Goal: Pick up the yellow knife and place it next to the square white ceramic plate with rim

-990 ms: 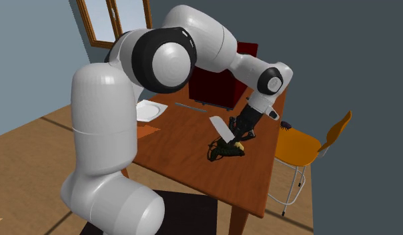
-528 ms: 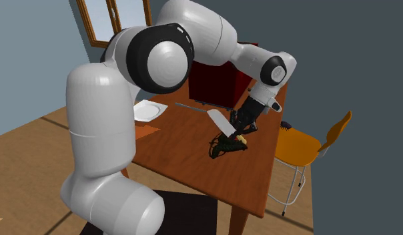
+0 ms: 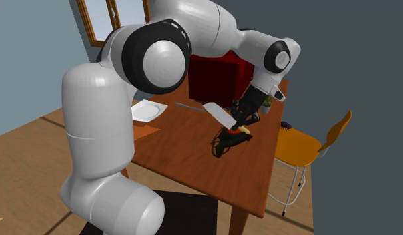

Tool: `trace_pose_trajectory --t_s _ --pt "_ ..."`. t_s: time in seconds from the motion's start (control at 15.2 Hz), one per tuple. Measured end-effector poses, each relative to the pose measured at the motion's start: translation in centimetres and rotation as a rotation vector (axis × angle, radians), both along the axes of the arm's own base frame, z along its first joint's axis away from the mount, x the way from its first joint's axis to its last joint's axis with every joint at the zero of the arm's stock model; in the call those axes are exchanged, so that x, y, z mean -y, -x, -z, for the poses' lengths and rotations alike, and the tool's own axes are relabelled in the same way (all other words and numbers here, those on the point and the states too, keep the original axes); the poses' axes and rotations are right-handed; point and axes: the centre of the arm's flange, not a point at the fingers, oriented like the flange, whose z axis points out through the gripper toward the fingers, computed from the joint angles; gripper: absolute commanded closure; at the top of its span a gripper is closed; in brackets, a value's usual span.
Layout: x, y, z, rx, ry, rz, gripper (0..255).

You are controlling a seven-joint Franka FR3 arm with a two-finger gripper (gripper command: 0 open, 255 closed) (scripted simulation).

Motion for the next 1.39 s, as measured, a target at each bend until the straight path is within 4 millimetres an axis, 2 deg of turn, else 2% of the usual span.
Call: trace_pose_trajectory --t_s 1.39 --pt "-0.1 0.0 -11.1 0.0 0.0 0.0 255"
